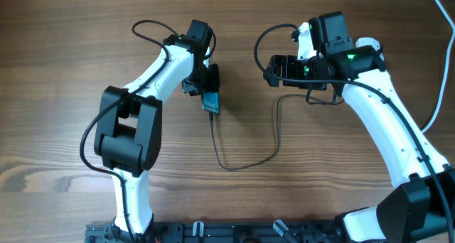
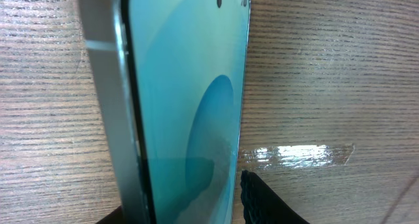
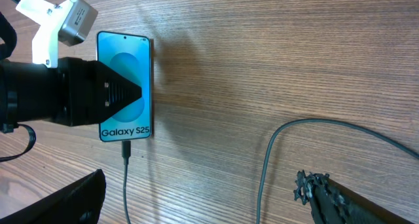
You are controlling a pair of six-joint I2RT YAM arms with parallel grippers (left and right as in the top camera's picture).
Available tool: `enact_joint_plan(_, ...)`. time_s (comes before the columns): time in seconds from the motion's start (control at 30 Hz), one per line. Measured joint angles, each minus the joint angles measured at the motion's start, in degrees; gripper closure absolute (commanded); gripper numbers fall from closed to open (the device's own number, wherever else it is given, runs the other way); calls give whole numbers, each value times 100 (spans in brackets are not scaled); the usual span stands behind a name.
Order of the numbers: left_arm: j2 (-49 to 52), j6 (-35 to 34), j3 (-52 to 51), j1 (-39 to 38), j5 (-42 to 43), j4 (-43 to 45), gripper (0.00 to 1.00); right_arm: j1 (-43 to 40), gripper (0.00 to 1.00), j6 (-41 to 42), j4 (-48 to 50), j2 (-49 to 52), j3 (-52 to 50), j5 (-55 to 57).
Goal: Plug charger to phone and switch on socket
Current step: 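Hold the phone upright just above the table with the left gripper, then tilt the phone down flat onto the table with the left gripper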
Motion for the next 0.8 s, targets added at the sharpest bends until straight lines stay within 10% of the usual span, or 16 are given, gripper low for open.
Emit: enact_joint_plan(0.8, 0, 0, 0, 0, 0, -7, 60, 2, 0, 0, -2, 0, 0, 0)
